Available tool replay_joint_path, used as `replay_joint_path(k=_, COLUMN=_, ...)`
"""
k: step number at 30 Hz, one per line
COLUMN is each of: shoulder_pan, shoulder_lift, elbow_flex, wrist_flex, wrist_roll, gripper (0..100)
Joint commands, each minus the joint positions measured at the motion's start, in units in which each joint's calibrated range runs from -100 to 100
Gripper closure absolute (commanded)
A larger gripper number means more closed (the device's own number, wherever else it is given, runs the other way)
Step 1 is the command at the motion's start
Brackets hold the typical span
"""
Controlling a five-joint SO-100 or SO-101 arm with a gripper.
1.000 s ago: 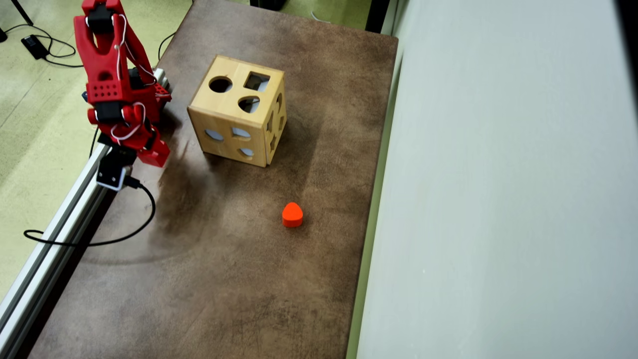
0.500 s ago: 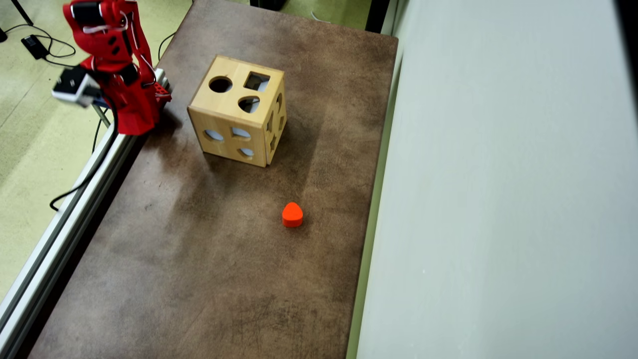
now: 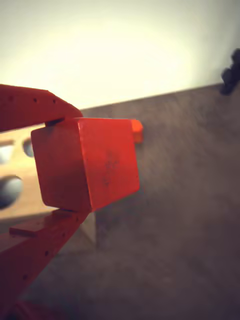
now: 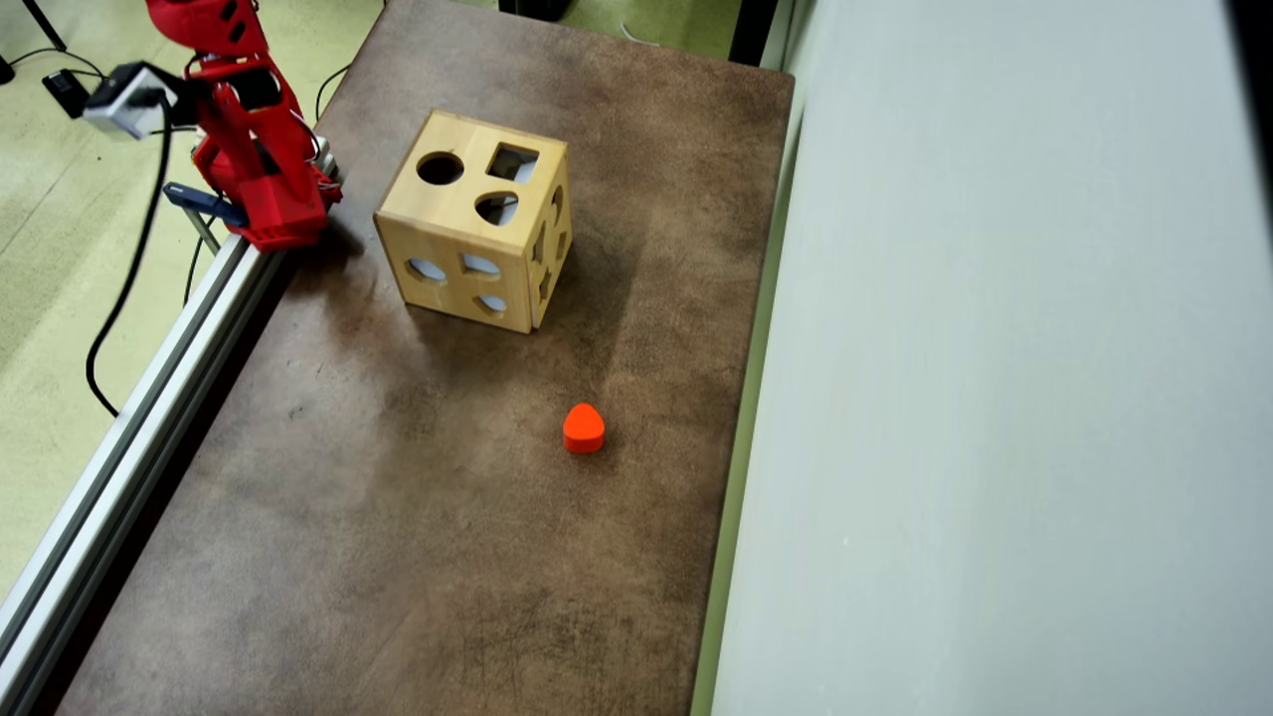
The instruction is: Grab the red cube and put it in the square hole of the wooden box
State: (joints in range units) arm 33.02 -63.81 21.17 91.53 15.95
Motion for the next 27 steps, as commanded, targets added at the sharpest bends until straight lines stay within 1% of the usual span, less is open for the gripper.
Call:
replay_joint_path(k=1, shoulder_pan=-8.5, shoulder_lift=7.8, elbow_flex=-3.4, wrist_flex=0.1, wrist_roll=-3.9, gripper=98)
replay_joint_path(k=5, shoulder_pan=-16.5, shoulder_lift=16.3, elbow_flex=-5.2, wrist_flex=0.1, wrist_roll=-7.6, gripper=98)
replay_joint_path(k=12, shoulder_pan=-27.0, shoulder_lift=27.3, elbow_flex=-13.8, wrist_flex=1.6, wrist_roll=-12.6, gripper=98)
replay_joint_path(k=22, shoulder_pan=-36.8, shoulder_lift=47.1, elbow_flex=-34.9, wrist_flex=5.9, wrist_roll=-18.4, gripper=98)
replay_joint_path(k=27, shoulder_pan=-40.7, shoulder_lift=55.7, elbow_flex=-39.4, wrist_flex=6.0, wrist_roll=-20.3, gripper=98)
